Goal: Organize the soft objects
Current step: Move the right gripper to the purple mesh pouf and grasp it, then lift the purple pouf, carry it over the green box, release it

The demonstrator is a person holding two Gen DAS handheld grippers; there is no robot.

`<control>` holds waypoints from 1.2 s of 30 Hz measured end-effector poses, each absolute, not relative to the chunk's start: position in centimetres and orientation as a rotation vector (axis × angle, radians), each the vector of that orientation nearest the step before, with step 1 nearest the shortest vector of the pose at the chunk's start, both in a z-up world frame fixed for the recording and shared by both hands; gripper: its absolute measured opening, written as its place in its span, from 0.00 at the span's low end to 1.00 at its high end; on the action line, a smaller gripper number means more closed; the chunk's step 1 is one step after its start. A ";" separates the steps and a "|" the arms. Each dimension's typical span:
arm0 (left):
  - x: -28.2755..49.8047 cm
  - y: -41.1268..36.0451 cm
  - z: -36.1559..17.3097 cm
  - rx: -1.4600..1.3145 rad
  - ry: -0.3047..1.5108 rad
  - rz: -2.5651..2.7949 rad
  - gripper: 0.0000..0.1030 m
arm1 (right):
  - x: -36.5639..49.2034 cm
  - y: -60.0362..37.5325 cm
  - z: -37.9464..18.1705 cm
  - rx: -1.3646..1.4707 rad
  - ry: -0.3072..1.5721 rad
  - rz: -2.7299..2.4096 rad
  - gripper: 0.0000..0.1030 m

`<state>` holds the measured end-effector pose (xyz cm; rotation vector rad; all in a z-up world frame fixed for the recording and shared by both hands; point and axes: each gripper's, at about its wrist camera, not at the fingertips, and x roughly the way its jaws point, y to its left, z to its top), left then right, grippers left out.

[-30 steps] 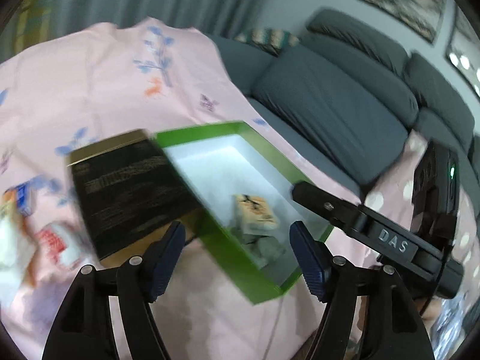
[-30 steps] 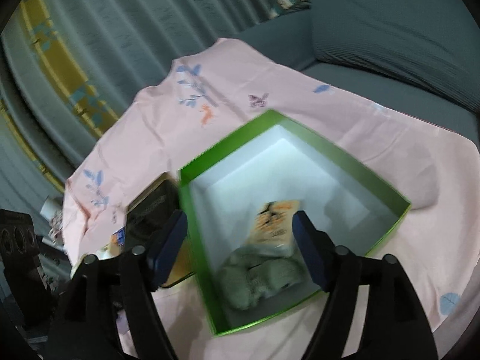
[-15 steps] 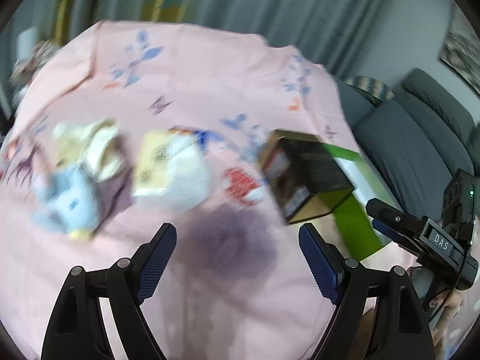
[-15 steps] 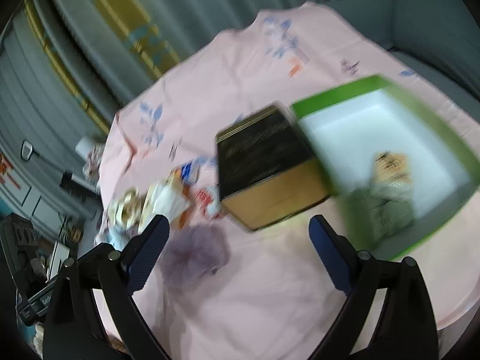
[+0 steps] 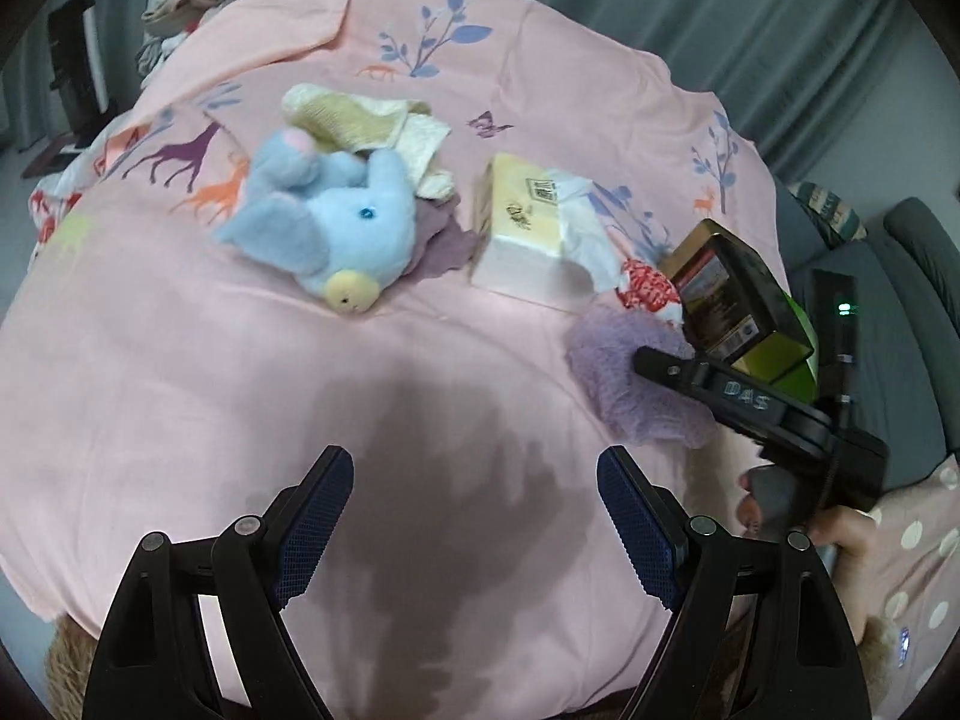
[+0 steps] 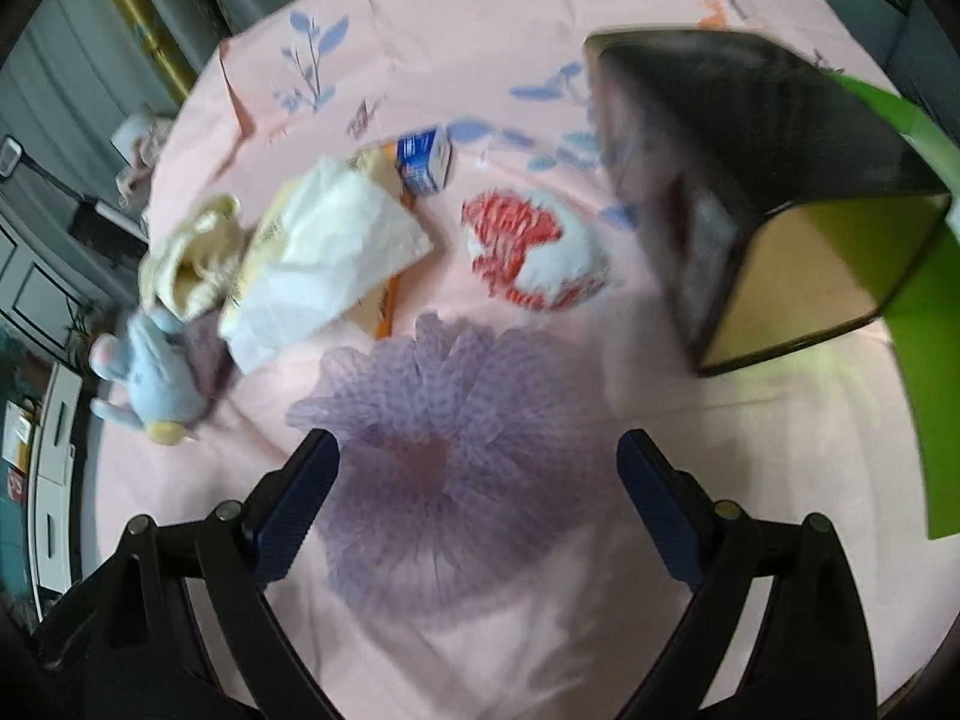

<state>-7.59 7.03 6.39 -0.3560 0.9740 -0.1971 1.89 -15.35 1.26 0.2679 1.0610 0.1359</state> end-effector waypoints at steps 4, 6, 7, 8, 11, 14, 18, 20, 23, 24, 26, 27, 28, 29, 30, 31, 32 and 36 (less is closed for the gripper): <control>-7.6 7.4 6.4 -0.361 0.965 -0.197 0.81 | 1.3 -14.2 1.2 0.175 1.030 0.119 0.34; -7.5 7.2 6.4 -0.365 0.966 -0.207 0.81 | 1.1 -13.7 1.3 0.159 1.047 0.152 0.18; -7.5 7.0 6.4 -0.363 0.965 -0.209 0.81 | 0.8 -13.5 1.6 0.156 1.044 0.174 0.16; -7.5 6.8 6.4 -0.357 0.964 -0.211 0.81 | 0.5 -13.4 1.8 0.158 1.043 0.192 0.15; -7.5 6.3 6.5 -0.336 0.960 -0.218 0.81 | -1.5 -13.0 3.0 0.215 1.053 0.311 0.15; -7.6 6.0 6.5 -0.327 0.959 -0.227 0.81 | -3.3 -12.5 3.9 0.200 1.048 0.360 0.21; -7.5 5.5 6.2 -0.318 0.967 -0.233 0.81 | -4.6 -12.8 4.1 0.221 1.067 0.374 0.38; -7.6 5.2 6.0 -0.317 0.978 -0.249 0.81 | -5.4 -13.4 4.4 0.217 1.054 0.346 0.64; -7.8 4.5 5.7 -0.315 0.991 -0.277 0.81 | -5.8 -14.6 5.2 0.255 1.030 0.323 0.69; -7.8 4.3 5.6 -0.317 0.993 -0.286 0.81 | -5.7 -15.0 5.3 0.288 1.027 0.328 0.69; -7.8 3.8 5.3 -0.328 1.000 -0.314 0.81 | -5.4 -15.8 5.2 0.357 1.027 0.355 0.69; -7.8 3.5 5.1 -0.333 1.006 -0.330 0.78 | -5.3 -15.9 5.0 0.383 1.031 0.368 0.70; -7.8 3.2 4.9 -0.335 1.012 -0.343 0.70 | -5.2 -16.0 4.7 0.405 1.040 0.380 0.70; -7.8 2.9 4.6 -0.336 1.028 -0.355 0.61 | -5.0 -16.0 4.0 0.437 1.059 0.392 0.70; -7.7 2.6 4.3 -0.335 1.039 -0.360 0.58 | -4.9 -15.9 3.6 0.455 1.073 0.401 0.70; -7.7 2.3 3.9 -0.333 1.054 -0.365 0.51 | -4.8 -15.7 3.1 0.471 1.088 0.410 0.70; -7.7 2.0 3.6 -0.333 1.063 -0.370 0.46 | -4.7 -15.5 2.5 0.484 1.106 0.418 0.67; -7.7 1.2 2.6 -0.337 1.088 -0.396 0.30 | -4.3 -14.4 0.8 0.515 1.164 0.471 0.51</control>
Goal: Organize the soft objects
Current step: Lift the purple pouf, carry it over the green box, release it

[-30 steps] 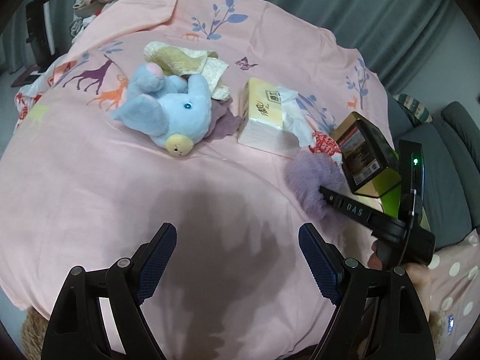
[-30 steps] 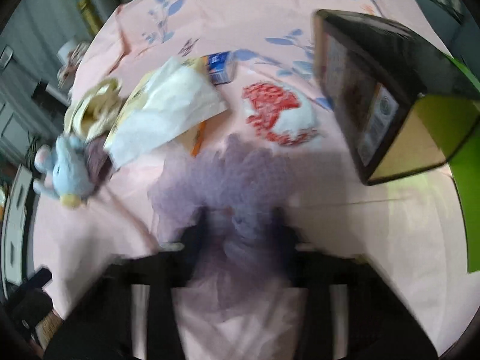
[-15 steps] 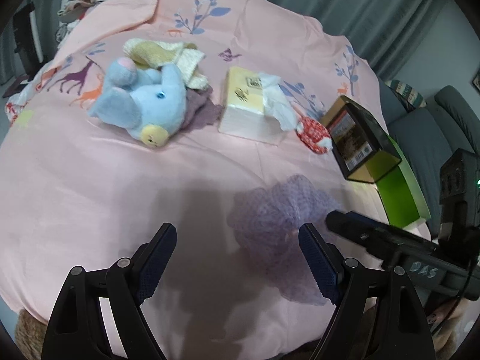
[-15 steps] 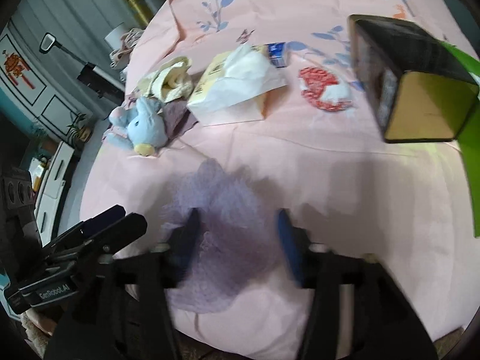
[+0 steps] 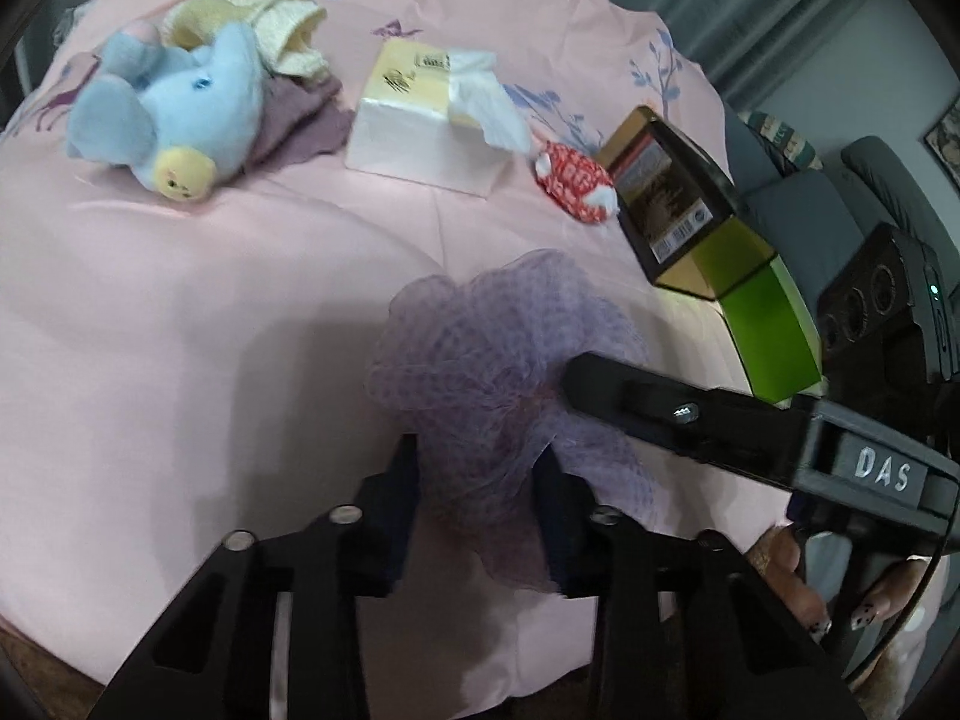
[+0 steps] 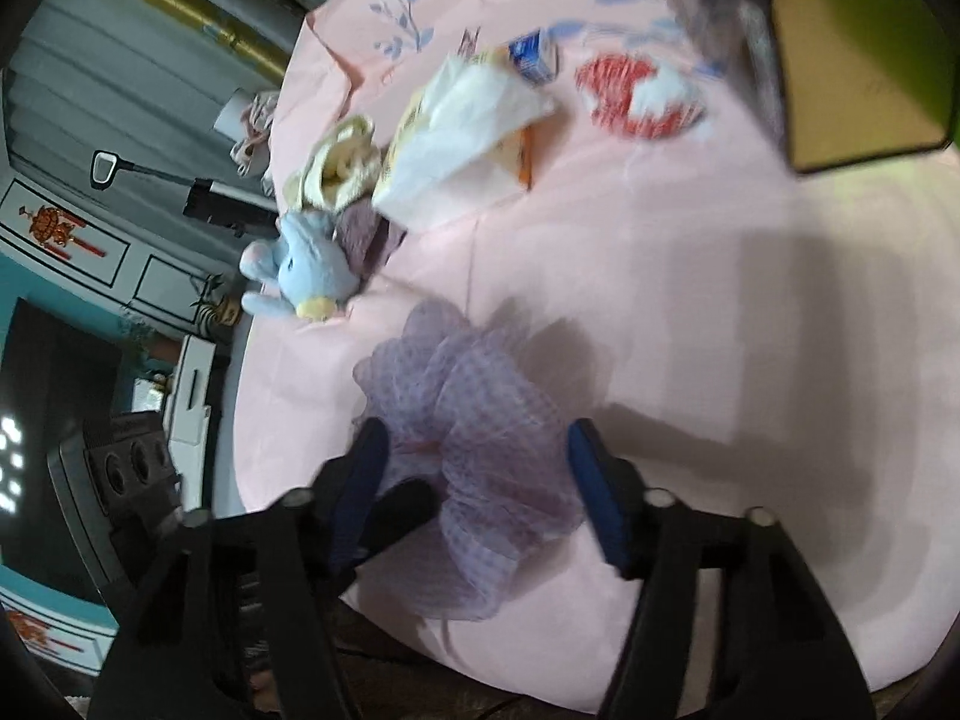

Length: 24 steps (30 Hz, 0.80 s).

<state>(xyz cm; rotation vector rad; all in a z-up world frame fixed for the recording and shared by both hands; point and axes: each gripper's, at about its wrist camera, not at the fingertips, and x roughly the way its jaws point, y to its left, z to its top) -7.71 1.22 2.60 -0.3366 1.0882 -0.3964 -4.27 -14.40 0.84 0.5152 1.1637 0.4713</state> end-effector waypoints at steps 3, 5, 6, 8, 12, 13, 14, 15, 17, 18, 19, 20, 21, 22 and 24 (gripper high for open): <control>-7.7 0.8 2.5 -0.340 1.088 -0.423 0.24 | -4.2 -13.8 0.2 0.523 1.182 0.497 0.41; -7.6 0.6 2.5 -0.342 1.084 -0.431 0.22 | -4.2 -13.7 0.0 0.546 1.189 0.522 0.36; -7.7 0.4 2.7 -0.336 1.076 -0.433 0.22 | -4.2 -13.6 0.1 0.554 1.186 0.533 0.33; -7.9 0.3 3.3 -0.329 1.061 -0.448 0.17 | -4.4 -13.5 0.4 0.561 1.177 0.563 0.28; -8.2 -0.2 4.9 -0.297 1.019 -0.458 0.17 | -4.9 -14.0 2.1 0.551 1.114 0.577 0.27; -8.3 -0.4 5.4 -0.289 1.004 -0.463 0.17 | -5.1 -14.3 2.5 0.554 1.101 0.580 0.27; -8.4 -0.6 5.9 -0.280 0.992 -0.468 0.17 | -5.2 -14.7 3.1 0.554 1.079 0.581 0.27; -8.5 -0.9 6.5 -0.270 0.977 -0.475 0.17 | -5.4 -14.9 3.6 0.554 1.063 0.581 0.27; -8.6 -1.4 7.6 -0.251 0.953 -0.487 0.17 | -5.8 -15.6 4.8 0.555 1.021 0.577 0.27; -8.6 -1.9 8.1 -0.240 0.940 -0.493 0.17 | -5.9 -15.9 5.2 0.557 1.005 0.575 0.27; -8.7 -2.3 8.9 -0.226 0.924 -0.502 0.17 | -5.9 -16.3 5.5 0.559 0.990 0.573 0.27; -8.7 -2.5 9.2 -0.220 0.917 -0.507 0.17 | -6.1 -16.7 6.1 0.560 0.969 0.567 0.27; -8.7 -2.9 9.6 -0.212 0.908 -0.515 0.17 | -6.2 -17.1 6.6 0.559 0.953 0.563 0.27; -8.7 -3.3 10.1 -0.201 0.897 -0.523 0.17 | -6.4 -17.4 6.9 0.559 0.939 0.557 0.27; -8.7 -4.2 10.8 -0.179 0.878 -0.535 0.17 | -6.8 -18.2 7.7 0.557 0.905 0.540 0.27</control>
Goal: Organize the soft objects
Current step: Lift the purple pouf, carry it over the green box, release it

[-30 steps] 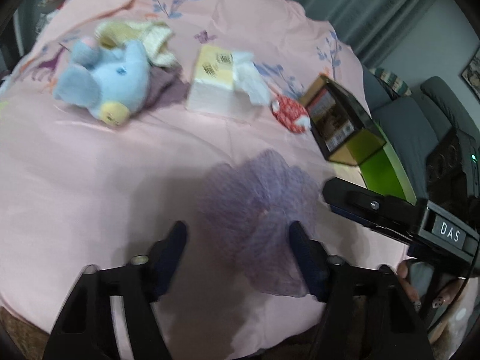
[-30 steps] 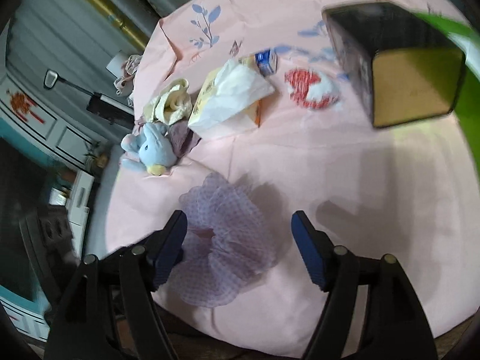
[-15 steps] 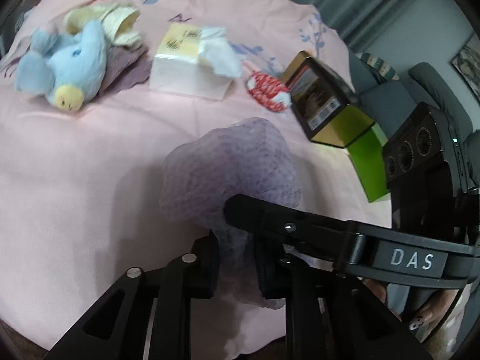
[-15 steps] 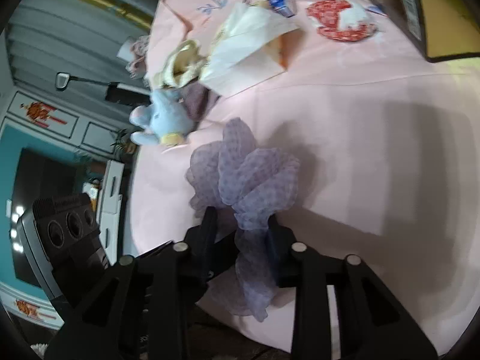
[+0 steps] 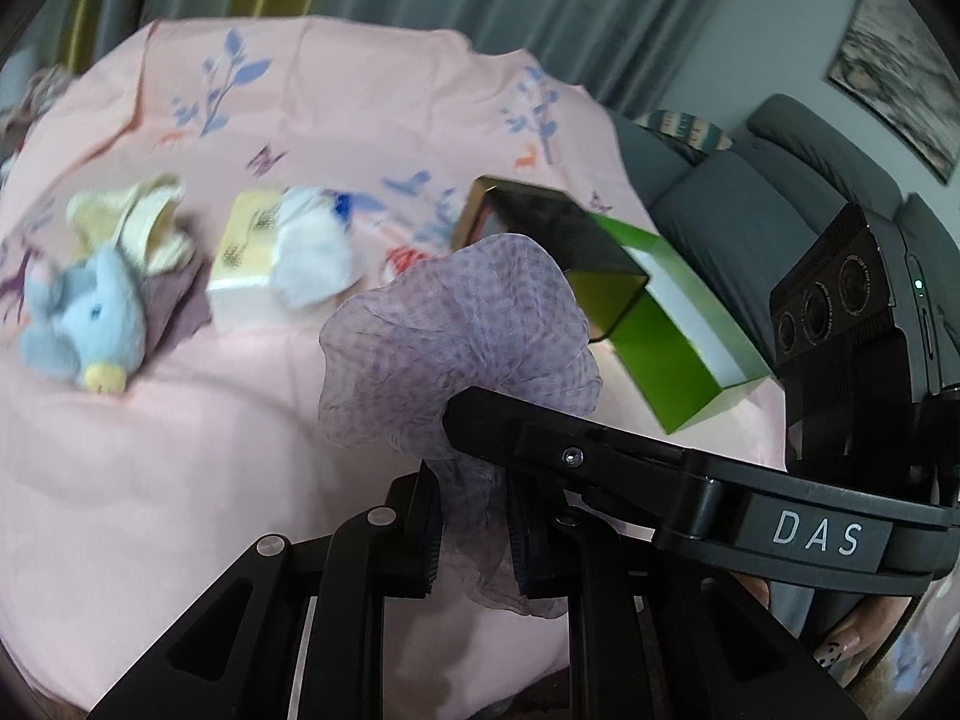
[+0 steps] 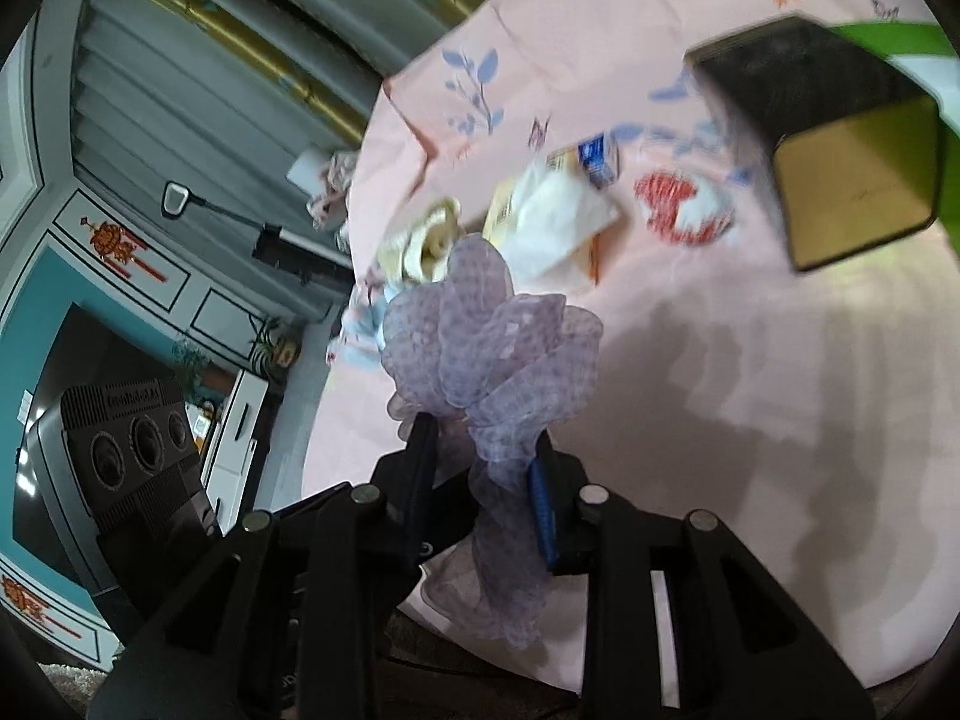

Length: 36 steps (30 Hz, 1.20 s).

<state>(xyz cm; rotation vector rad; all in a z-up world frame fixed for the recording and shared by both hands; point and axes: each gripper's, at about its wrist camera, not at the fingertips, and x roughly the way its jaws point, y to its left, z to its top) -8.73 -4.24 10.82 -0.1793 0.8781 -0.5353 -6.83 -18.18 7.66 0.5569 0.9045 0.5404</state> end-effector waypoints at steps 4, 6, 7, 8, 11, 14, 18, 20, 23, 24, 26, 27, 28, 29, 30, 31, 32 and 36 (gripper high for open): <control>-8.8 -6.1 12.0 -0.140 0.847 -0.566 0.17 | -7.6 -20.0 8.7 0.560 0.857 0.511 0.27; -8.6 -6.9 12.3 -0.131 0.838 -0.586 0.17 | -7.9 -20.9 9.2 0.564 0.836 0.492 0.27; -8.6 -7.3 12.5 -0.125 0.832 -0.596 0.17 | -8.1 -21.2 9.3 0.565 0.827 0.484 0.27; -8.7 -7.5 12.7 -0.121 0.828 -0.602 0.17 | -8.2 -21.5 9.5 0.567 0.820 0.477 0.27; -8.9 -8.5 13.2 -0.104 0.814 -0.621 0.17 | -8.5 -22.3 10.1 0.568 0.797 0.456 0.27; -9.0 -9.1 13.6 -0.091 0.803 -0.633 0.17 | -8.9 -22.7 10.5 0.569 0.781 0.441 0.27; -9.2 -9.6 14.0 -0.079 0.794 -0.644 0.17 | -9.3 -23.1 10.8 0.569 0.767 0.434 0.27; -9.3 -9.9 14.1 -0.071 0.789 -0.650 0.17 | -9.6 -23.1 11.0 0.567 0.759 0.427 0.27; -9.3 -10.3 14.2 -0.061 0.786 -0.654 0.17 | -10.0 -23.3 11.1 0.572 0.749 0.419 0.27; -9.3 -10.4 14.2 -0.058 0.785 -0.657 0.17 | -10.0 -23.5 11.1 0.575 0.747 0.417 0.27; -9.3 -10.7 14.3 -0.052 0.781 -0.662 0.17 | -10.2 -23.7 11.2 0.577 0.741 0.413 0.27; -9.2 -10.8 14.3 -0.050 0.780 -0.663 0.17 | -10.4 -23.8 11.3 0.578 0.736 0.410 0.27; -9.2 -11.0 14.4 -0.046 0.777 -0.666 0.17 | -10.5 -23.9 11.4 0.579 0.732 0.408 0.27; -9.2 -11.2 14.4 -0.043 0.776 -0.670 0.17 | -10.6 -24.1 11.4 0.581 0.728 0.405 0.27; -9.2 -11.4 14.4 -0.040 0.776 -0.672 0.17 | -10.6 -24.2 11.4 0.582 0.726 0.402 0.27; -9.2 -11.7 14.5 -0.036 0.774 -0.675 0.17 | -10.7 -24.3 11.5 0.584 0.723 0.398 0.27; -9.1 -11.9 14.5 -0.033 0.773 -0.678 0.17 | -10.9 -24.5 11.5 0.587 0.719 0.394 0.27; -9.0 -12.5 14.8 -0.019 0.764 -0.694 0.17 | -11.3 -25.0 11.8 0.593 0.701 0.378 0.27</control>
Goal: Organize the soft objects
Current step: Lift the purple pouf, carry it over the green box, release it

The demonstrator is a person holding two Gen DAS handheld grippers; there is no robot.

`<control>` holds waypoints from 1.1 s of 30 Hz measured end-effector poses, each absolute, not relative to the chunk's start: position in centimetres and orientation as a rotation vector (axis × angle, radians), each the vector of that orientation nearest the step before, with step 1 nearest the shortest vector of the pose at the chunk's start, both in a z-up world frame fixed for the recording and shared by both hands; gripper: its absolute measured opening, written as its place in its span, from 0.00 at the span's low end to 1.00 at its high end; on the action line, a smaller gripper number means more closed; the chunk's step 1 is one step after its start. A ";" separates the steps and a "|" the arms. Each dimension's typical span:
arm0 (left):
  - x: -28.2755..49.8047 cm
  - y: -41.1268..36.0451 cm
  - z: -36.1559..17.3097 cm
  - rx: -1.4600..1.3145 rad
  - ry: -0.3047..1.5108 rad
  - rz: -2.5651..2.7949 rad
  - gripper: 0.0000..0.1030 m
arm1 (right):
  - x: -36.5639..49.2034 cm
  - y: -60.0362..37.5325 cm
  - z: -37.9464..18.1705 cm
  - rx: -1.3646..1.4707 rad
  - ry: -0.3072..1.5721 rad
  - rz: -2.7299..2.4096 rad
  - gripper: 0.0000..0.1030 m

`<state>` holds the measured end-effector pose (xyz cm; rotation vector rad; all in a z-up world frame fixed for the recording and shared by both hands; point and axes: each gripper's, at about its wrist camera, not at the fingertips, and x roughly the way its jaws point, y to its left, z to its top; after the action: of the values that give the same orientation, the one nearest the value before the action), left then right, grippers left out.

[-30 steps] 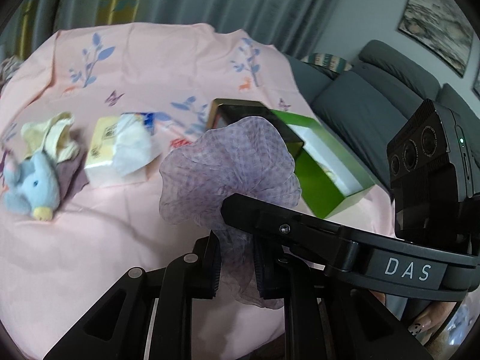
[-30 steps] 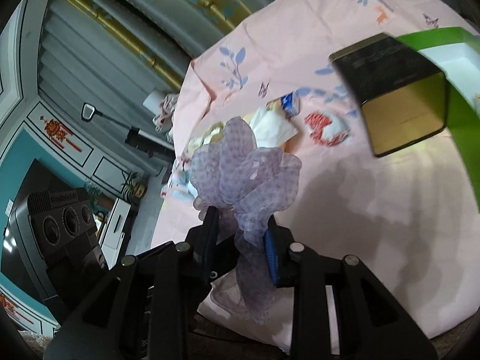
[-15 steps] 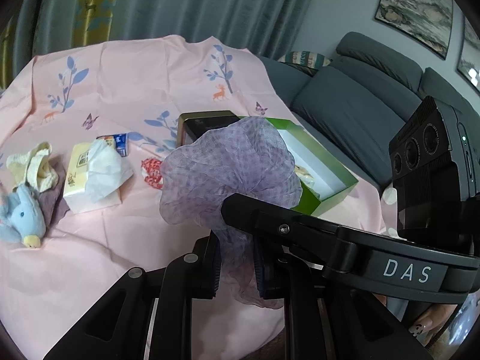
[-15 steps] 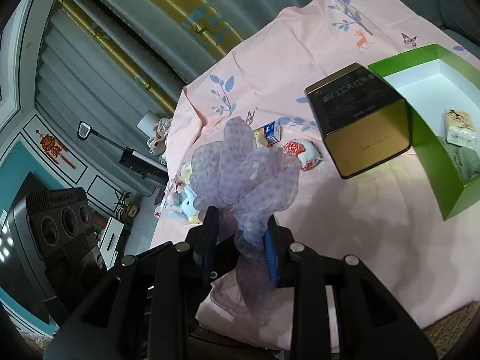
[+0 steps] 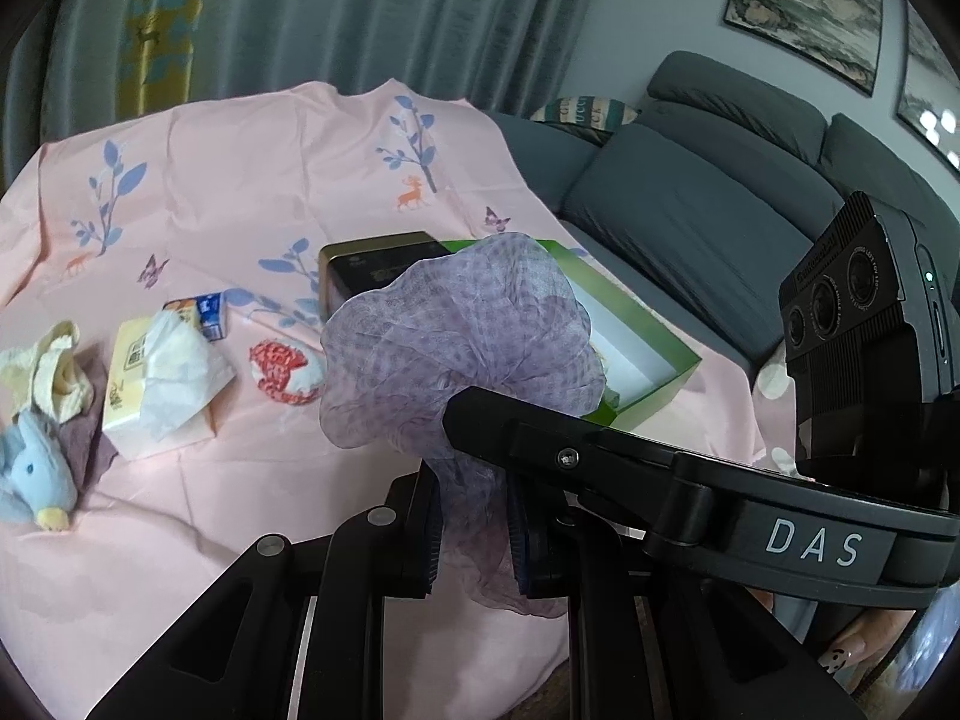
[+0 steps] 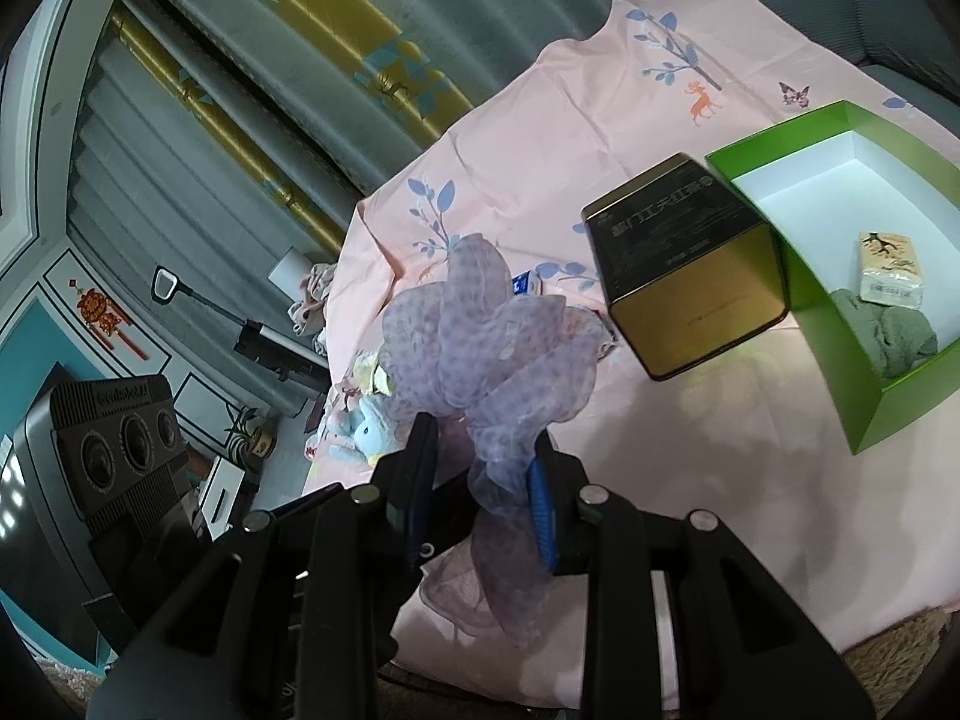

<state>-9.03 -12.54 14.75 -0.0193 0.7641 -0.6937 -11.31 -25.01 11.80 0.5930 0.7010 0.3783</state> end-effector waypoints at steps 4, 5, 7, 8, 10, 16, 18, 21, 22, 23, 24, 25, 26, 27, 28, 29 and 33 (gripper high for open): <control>-8.9 -13.4 15.1 -0.007 0.753 -0.710 0.17 | -11.5 -25.8 12.1 0.600 0.681 0.362 0.27; -8.9 -13.7 15.2 -0.003 0.750 -0.715 0.17 | -11.5 -25.9 12.1 0.602 0.678 0.358 0.27; -8.7 -14.4 15.4 0.005 0.742 -0.727 0.17 | -11.5 -26.6 12.3 0.605 0.663 0.347 0.27; -8.5 -14.7 15.5 0.009 0.738 -0.734 0.17 | -11.4 -26.8 12.4 0.606 0.659 0.343 0.27; -8.0 -15.8 15.9 0.015 0.725 -0.754 0.17 | -11.2 -27.6 12.8 0.608 0.641 0.328 0.27; -6.3 -19.6 17.3 0.034 0.682 -0.821 0.17 | -10.5 -31.4 14.3 0.626 0.575 0.266 0.27; -5.6 -21.1 17.8 0.037 0.670 -0.849 0.17 | -10.2 -33.2 14.8 0.635 0.555 0.242 0.27; -4.0 -24.1 18.5 0.029 0.652 -0.900 0.17 | -9.5 -35.9 15.7 0.637 0.525 0.203 0.27; -3.7 -24.9 18.6 0.029 0.648 -0.911 0.17 | -9.4 -36.6 15.9 0.636 0.519 0.192 0.27; -3.1 -25.9 18.6 0.028 0.644 -0.924 0.17 | -9.0 -37.7 16.1 0.629 0.511 0.172 0.27; -2.7 -26.6 18.5 0.028 0.645 -0.931 0.17 | -8.6 -38.4 16.2 0.627 0.509 0.156 0.27; -2.1 -27.7 18.4 0.028 0.649 -0.940 0.17 | -8.3 -39.0 16.2 0.625 0.510 0.137 0.27; -1.6 -28.5 18.2 0.027 0.656 -0.944 0.17 | -7.9 -39.8 16.0 0.623 0.511 0.116 0.27; -0.9 -29.5 17.8 0.029 0.669 -0.945 0.17 | -7.4 -40.7 15.7 0.630 0.515 0.097 0.27; -0.4 -30.1 17.5 0.033 0.678 -0.944 0.17 | -7.1 -41.3 15.3 0.639 0.520 0.087 0.27; 0.0 -30.7 17.0 0.035 0.689 -0.944 0.17 | -6.7 -42.0 14.8 0.650 0.526 0.081 0.27; 1.8 -32.7 14.7 0.053 0.752 -0.939 0.17 | -5.3 -44.1 12.1 0.694 0.570 0.047 0.27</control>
<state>1.78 -32.75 14.67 0.0534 0.7515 -0.9393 -5.25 -44.10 12.13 0.6939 0.5701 0.0469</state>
